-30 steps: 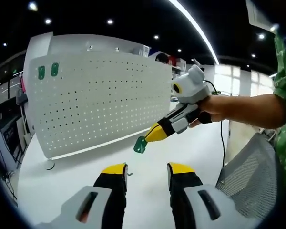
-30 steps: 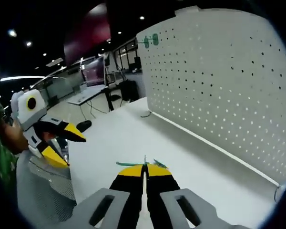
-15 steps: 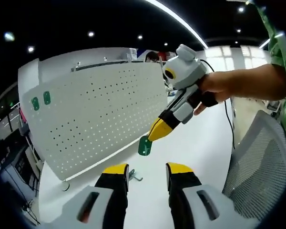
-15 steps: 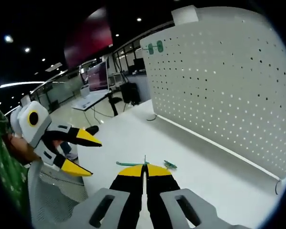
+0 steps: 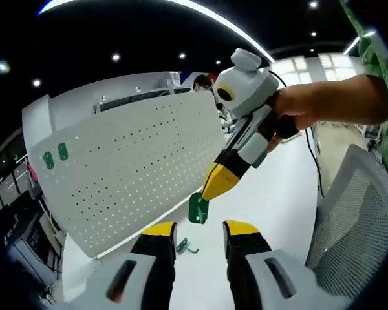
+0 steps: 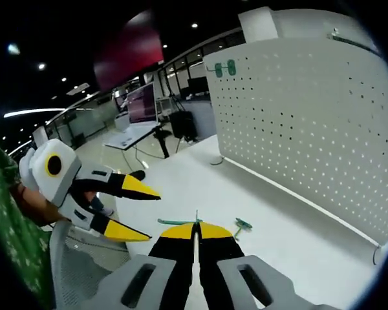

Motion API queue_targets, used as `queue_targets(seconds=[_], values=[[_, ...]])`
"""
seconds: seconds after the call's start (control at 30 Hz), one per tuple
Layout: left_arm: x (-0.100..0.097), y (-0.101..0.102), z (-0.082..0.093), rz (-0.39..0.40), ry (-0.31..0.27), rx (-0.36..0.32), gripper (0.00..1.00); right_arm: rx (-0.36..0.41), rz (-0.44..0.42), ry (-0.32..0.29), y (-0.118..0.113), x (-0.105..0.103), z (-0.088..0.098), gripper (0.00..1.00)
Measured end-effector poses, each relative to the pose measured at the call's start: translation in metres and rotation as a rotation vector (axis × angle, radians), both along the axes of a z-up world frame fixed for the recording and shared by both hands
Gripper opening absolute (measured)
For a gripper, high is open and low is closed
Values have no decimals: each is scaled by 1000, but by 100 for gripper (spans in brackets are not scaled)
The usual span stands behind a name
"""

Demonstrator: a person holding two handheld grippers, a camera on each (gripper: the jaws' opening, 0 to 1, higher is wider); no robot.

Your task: Insert the hook assembly into the mounting plate slot until the hook locks in place.

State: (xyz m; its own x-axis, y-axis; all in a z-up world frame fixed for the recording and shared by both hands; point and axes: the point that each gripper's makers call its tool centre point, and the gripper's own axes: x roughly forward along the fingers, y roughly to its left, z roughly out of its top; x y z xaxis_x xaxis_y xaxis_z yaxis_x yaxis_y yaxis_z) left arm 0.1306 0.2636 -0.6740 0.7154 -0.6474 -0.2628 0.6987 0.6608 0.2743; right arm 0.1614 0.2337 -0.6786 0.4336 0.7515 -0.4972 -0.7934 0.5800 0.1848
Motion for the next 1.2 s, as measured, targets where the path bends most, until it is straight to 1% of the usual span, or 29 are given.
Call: queue_targets(seconds=[0.23, 0.3, 0.47, 0.67, 0.87, 1.2], values=[[4, -3, 7, -5, -45, 13, 25, 24, 6, 16, 6, -4, 10, 0], [5, -3, 8, -5, -55, 15, 23, 44, 10, 30, 9, -7, 14, 0], [4, -4, 12, -9, -77, 10, 18, 45, 20, 35, 13, -11, 18, 0], [3, -4, 13, -14, -83, 4, 16, 43, 30, 42, 17, -16, 21, 0], [3, -5, 15, -19, -97, 2, 13, 36, 45, 49, 21, -21, 21, 0], [3, -4, 13, -19, -89, -11, 8, 40, 46, 59, 22, -23, 21, 0]])
